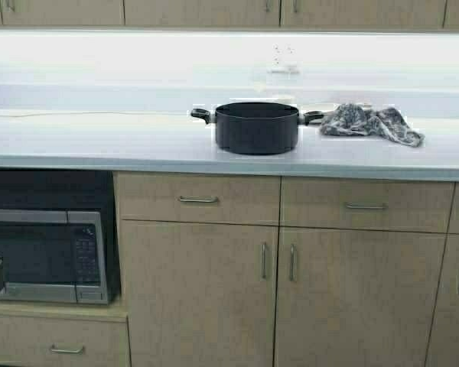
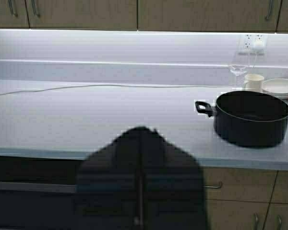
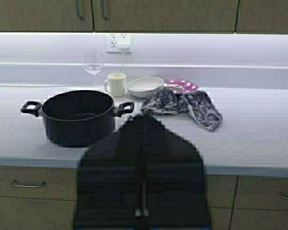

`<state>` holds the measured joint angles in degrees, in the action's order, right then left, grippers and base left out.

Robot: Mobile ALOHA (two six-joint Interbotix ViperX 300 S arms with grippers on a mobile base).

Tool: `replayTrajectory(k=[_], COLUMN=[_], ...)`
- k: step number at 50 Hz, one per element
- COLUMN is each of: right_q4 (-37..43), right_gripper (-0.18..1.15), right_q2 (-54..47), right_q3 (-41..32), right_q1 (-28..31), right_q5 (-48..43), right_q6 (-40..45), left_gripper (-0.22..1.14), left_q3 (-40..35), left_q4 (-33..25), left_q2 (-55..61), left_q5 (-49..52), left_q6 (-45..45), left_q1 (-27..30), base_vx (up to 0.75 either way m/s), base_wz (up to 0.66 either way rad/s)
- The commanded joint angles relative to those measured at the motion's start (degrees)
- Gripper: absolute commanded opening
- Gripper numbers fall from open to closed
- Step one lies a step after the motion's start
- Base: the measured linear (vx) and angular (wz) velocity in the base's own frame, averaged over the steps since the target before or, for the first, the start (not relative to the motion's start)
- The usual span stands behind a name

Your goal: Open the cabinet, put the pot inside, then close it

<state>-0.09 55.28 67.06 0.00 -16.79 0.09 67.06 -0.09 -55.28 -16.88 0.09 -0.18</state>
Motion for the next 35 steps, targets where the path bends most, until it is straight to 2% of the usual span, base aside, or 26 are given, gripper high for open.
replayTrajectory(k=[1,5,10,35], right_q4=[0.09,0.00,-0.18,-0.62], right_gripper=[0.08,0.09,0.05,0.05], right_q2=[-0.79,-1.14,-1.41,-3.43], right_q3=[0.53,0.79,0.62,0.79], right_q1=[0.44,0.44,0.44,0.44], right_q5=[-0.62,-0.53,-0.53,-0.53], right_q6=[0.62,1.58,2.46,2.64], left_gripper=[-0.01,0.07,0.04,0.03], left_q3=[0.09,0.09,0.26,1.14], left_q4=[1.93,2.99,2.99,2.64], left_q2=[0.00,0.00,-0.09,0.35], left_q5=[-0.70,-0.79,-0.79,-0.79], left_q6=[0.26,-0.09,-0.79,-3.87], left_q1=[-0.53,-0.53,-0.53,-0.53], base_vx=[0.01,0.02,0.04,0.09], base_wz=[0.00,0.00,-0.01,-0.03])
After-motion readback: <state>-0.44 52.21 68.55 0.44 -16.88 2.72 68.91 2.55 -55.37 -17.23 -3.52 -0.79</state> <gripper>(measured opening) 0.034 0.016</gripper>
